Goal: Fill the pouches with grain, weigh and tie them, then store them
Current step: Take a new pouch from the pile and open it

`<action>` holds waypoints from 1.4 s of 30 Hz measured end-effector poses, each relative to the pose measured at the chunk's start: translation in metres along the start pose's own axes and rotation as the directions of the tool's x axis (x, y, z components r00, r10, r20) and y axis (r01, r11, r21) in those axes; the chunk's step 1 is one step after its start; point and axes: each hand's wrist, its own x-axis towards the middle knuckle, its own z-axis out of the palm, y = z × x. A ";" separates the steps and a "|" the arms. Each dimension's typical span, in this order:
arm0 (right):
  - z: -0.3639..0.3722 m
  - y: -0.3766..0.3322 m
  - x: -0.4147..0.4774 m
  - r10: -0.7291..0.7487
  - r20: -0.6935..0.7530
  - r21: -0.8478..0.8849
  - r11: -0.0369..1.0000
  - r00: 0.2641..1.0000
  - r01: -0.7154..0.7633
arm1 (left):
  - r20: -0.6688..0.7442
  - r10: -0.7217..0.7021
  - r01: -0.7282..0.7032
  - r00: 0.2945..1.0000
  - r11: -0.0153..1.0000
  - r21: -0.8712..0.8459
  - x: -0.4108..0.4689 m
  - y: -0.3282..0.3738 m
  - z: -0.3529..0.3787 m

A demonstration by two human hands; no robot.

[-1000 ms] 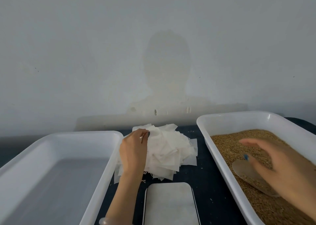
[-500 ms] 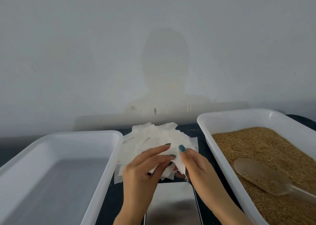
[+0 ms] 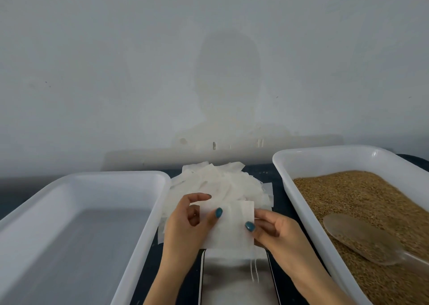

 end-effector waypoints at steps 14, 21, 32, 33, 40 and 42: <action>0.001 0.002 0.002 0.034 -0.137 0.135 0.991 0.990 -0.015 | 0.446 0.393 -0.532 0.804 0.810 0.246 -0.015 0.009 0.010; 0.001 -0.005 -0.003 0.020 0.110 -0.130 0.991 0.994 -0.006 | 0.460 0.433 -0.592 0.775 0.752 0.289 -0.017 0.006 0.019; -0.001 -0.008 -0.004 0.047 0.110 -0.081 0.996 0.993 -0.038 | 0.474 0.309 -0.478 0.825 0.828 0.294 -0.011 0.000 0.004; -0.001 -0.008 -0.005 0.025 0.090 -0.082 0.996 0.996 -0.018 | 0.467 0.313 -0.474 0.827 0.835 0.279 -0.011 0.001 0.004; 0.003 0.004 -0.008 -0.527 -0.079 -0.558 0.727 0.846 0.400 | 0.522 0.290 -0.520 0.802 0.768 0.373 -0.015 0.008 0.006; 0.002 0.004 -0.010 -0.546 -0.090 -0.532 0.733 0.833 0.423 | 0.528 0.289 -0.545 0.799 0.720 0.430 -0.015 0.010 0.006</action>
